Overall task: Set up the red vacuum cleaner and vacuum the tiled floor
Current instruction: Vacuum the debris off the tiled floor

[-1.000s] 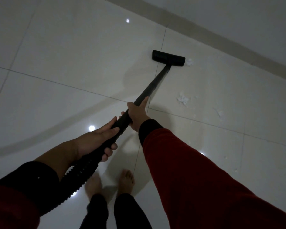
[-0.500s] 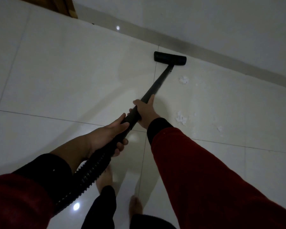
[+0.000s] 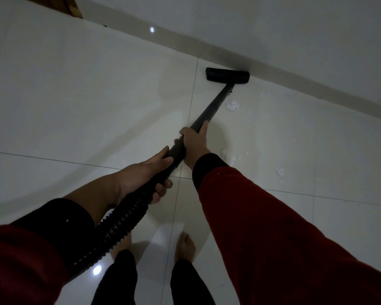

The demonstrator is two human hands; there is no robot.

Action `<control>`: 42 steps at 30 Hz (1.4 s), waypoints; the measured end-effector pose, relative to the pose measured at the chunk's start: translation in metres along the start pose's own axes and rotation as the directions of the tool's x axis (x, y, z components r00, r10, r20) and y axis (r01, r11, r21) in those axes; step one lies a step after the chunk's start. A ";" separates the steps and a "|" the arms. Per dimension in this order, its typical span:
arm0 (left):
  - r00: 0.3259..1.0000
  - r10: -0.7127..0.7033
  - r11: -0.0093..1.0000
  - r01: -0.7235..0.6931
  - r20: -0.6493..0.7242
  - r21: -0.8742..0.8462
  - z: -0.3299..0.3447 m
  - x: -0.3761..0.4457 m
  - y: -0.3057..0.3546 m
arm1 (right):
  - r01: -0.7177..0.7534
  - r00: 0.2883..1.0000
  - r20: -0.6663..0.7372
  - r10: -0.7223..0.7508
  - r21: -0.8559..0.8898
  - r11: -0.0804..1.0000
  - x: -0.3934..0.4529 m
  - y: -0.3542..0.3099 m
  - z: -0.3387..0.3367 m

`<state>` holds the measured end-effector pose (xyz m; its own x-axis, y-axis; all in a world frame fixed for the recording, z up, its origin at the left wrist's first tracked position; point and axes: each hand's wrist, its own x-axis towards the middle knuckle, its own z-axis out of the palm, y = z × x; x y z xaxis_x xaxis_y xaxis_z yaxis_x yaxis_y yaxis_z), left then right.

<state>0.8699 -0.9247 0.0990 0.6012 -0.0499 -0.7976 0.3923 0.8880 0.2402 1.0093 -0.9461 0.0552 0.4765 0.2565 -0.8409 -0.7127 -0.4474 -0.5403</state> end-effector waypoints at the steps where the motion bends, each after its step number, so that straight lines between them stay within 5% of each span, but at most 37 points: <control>1: 1.000 -0.004 1.000 0.004 0.002 -0.009 0.006 0.000 -0.004 | -0.008 1.000 0.002 0.008 -0.013 1.000 -0.004 -0.002 -0.006; 18: 0.999 -0.028 0.997 0.030 0.024 -0.069 0.079 -0.022 -0.100 | -0.056 0.998 0.025 0.060 -0.112 0.992 -0.065 0.026 -0.110; 42: 0.994 -0.088 0.996 0.086 0.056 0.036 0.047 -0.093 -0.222 | -0.072 0.997 -0.028 0.070 -0.063 0.995 -0.150 0.156 -0.142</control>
<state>0.7598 -1.1385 0.1463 0.6026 -0.1538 -0.7831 0.4672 0.8635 0.1900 0.8995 -1.1758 0.1009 0.4397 0.2004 -0.8755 -0.7114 -0.5173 -0.4757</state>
